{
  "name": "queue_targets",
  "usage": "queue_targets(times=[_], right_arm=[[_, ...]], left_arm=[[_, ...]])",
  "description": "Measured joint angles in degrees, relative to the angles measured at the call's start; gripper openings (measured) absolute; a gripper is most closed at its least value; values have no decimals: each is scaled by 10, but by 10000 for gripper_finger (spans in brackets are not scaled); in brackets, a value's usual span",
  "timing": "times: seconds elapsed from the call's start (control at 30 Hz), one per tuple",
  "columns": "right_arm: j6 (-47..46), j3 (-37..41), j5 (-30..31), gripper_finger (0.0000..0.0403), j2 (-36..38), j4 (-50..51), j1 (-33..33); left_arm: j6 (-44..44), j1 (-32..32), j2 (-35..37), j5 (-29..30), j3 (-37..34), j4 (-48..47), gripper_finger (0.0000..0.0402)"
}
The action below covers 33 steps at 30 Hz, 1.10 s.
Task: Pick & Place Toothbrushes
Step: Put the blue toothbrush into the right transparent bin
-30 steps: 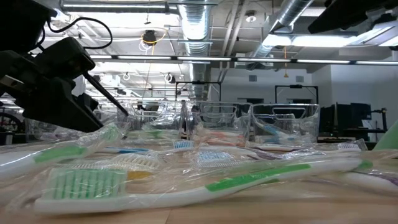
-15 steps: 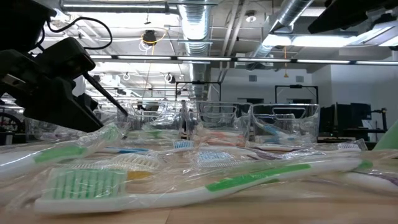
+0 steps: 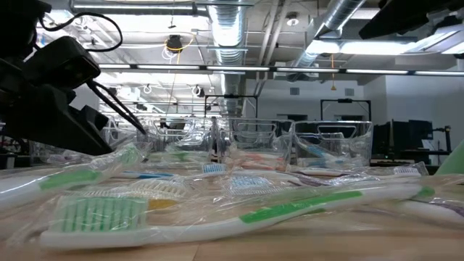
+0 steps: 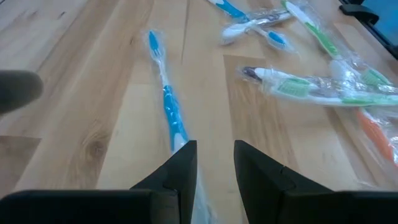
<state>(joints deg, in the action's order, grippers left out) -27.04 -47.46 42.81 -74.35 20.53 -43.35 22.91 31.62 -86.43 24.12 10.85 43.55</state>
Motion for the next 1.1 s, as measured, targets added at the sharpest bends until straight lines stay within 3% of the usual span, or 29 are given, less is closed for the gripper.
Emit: queue_targets(times=[0.63,1.1], right_arm=[[0,0,0,163,0,0,0],[0,0,0,163,0,0,0]], left_arm=[[34,-3,-1,11,0,-3,99],[92,-5,-133,51,4,43,97]])
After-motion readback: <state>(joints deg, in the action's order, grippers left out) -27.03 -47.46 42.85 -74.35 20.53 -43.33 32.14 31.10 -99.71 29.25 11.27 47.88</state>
